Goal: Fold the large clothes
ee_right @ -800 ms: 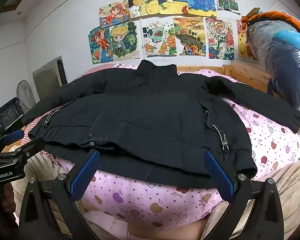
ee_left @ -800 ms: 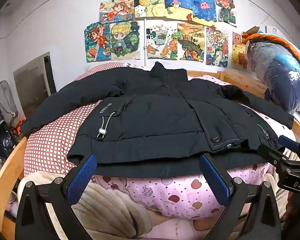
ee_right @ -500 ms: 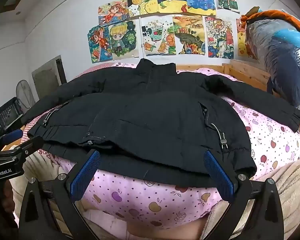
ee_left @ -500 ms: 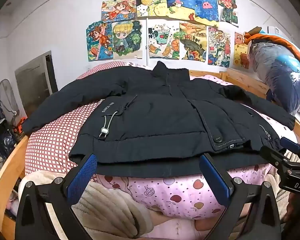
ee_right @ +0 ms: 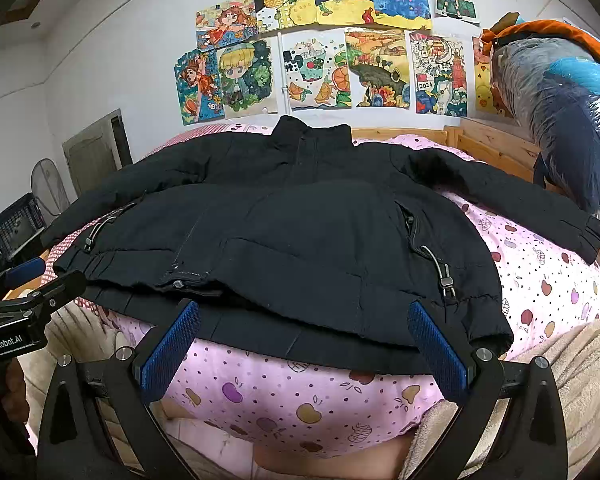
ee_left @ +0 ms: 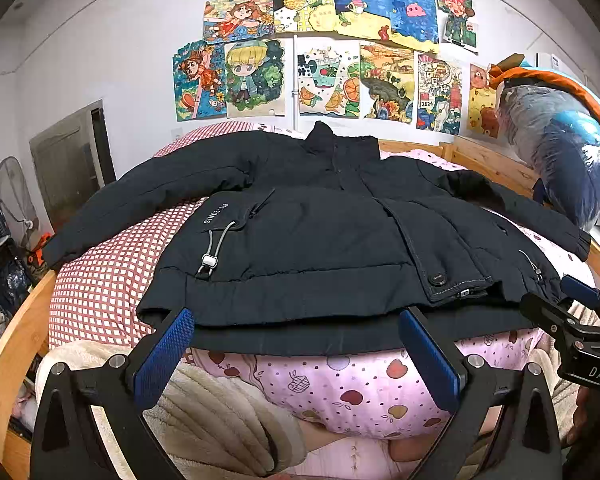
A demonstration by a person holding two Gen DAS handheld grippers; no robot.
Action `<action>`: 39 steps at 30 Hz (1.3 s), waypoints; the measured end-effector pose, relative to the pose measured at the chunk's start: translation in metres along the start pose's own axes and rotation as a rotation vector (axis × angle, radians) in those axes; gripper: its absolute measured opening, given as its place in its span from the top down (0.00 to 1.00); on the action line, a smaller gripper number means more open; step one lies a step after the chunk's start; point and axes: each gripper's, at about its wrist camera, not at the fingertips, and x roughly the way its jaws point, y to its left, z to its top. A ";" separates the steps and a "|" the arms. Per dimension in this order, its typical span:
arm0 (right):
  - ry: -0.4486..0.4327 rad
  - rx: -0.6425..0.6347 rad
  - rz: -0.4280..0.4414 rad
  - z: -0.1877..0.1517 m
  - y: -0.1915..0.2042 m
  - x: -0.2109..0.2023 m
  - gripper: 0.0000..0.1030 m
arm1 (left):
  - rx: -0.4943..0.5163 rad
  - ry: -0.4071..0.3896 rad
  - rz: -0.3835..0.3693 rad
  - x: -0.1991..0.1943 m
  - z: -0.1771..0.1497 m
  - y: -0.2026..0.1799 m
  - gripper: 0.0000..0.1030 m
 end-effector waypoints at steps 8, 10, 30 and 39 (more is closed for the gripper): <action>0.002 0.001 0.000 -0.001 -0.001 0.001 0.01 | 0.000 0.002 -0.001 -0.002 0.002 0.001 0.00; 0.002 0.001 0.000 -0.001 -0.001 0.001 0.01 | 0.000 0.001 -0.001 -0.001 0.001 0.002 0.00; 0.005 0.001 -0.002 -0.001 0.000 0.001 0.01 | 0.003 0.001 0.002 -0.001 0.002 0.002 0.00; 0.005 0.001 -0.002 -0.001 0.000 0.001 0.01 | 0.002 0.000 0.002 0.000 0.001 0.006 0.00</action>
